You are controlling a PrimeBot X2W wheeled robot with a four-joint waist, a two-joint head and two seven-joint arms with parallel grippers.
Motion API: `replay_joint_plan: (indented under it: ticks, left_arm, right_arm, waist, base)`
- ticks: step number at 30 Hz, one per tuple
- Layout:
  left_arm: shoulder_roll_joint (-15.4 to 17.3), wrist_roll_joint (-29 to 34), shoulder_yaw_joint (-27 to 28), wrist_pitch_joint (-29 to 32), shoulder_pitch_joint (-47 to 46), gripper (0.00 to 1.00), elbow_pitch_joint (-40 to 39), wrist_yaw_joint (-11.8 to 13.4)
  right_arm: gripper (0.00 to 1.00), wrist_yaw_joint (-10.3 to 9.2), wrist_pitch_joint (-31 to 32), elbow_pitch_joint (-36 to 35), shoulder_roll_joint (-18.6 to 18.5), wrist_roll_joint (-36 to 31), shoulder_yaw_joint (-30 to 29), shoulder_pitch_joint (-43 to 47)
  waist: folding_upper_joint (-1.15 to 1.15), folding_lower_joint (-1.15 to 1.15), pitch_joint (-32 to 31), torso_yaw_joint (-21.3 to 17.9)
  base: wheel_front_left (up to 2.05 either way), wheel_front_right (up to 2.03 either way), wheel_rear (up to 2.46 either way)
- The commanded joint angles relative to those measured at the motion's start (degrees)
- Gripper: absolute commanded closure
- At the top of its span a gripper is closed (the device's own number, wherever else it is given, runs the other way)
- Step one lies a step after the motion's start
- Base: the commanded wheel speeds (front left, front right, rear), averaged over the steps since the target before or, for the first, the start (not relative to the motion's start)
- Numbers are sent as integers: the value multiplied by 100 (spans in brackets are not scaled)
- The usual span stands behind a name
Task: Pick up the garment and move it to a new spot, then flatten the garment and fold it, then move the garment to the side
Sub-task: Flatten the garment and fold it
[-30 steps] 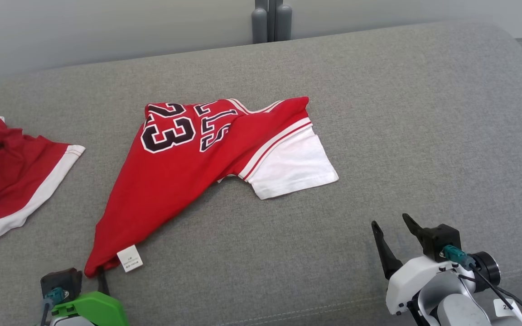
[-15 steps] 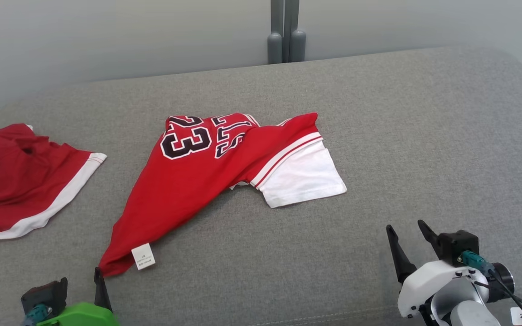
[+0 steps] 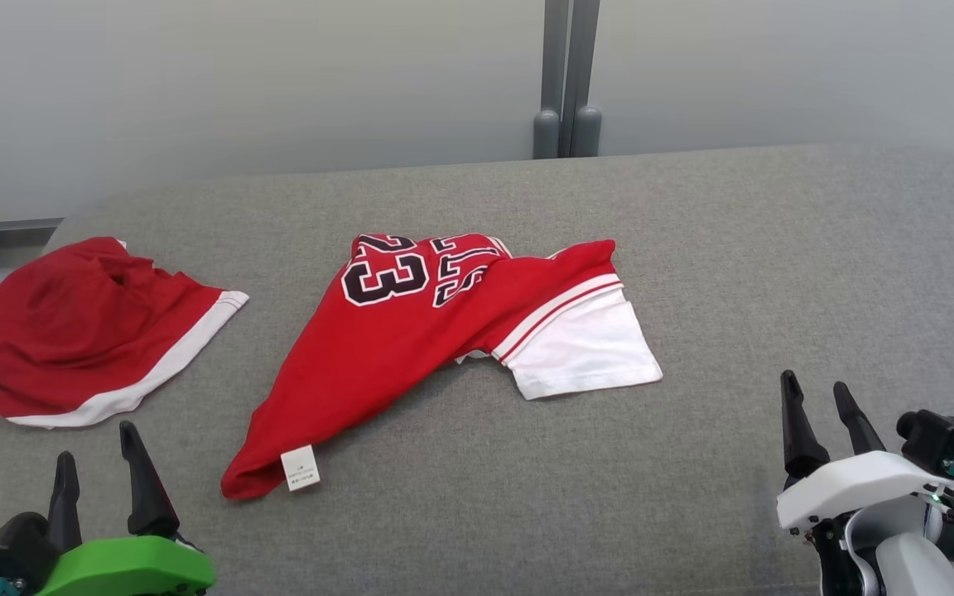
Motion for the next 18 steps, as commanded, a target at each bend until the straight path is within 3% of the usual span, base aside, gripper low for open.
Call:
replay_joint_plan:
  ticks: [1,6,11,18]
  left_arm:
    - [-65,-3,69,-35,45,0,-76,-107]
    - [-458,268,330,-46,55,0,-270,-600]
    - [-711,685,404,-40,169,0,-260,-1119]
    - [-782,1087,263,-42,349,0,65,-1786]
  right_arm:
    - [0,0,-130,59,-12,205,-24,-55]
    - [0,1,-487,230,-12,494,131,-255]
    - [0,0,-598,112,-19,-31,339,-206]
    - [0,0,-635,-247,-18,-377,576,6]
  waist:
    - [0,0,-104,88]
    - [0,0,-232,168]
    - [0,0,-320,217]
    - [0,0,-372,225]
  base:
    - [0,0,0]
    - [0,0,0]
    - [0,0,0]
    - [0,0,0]
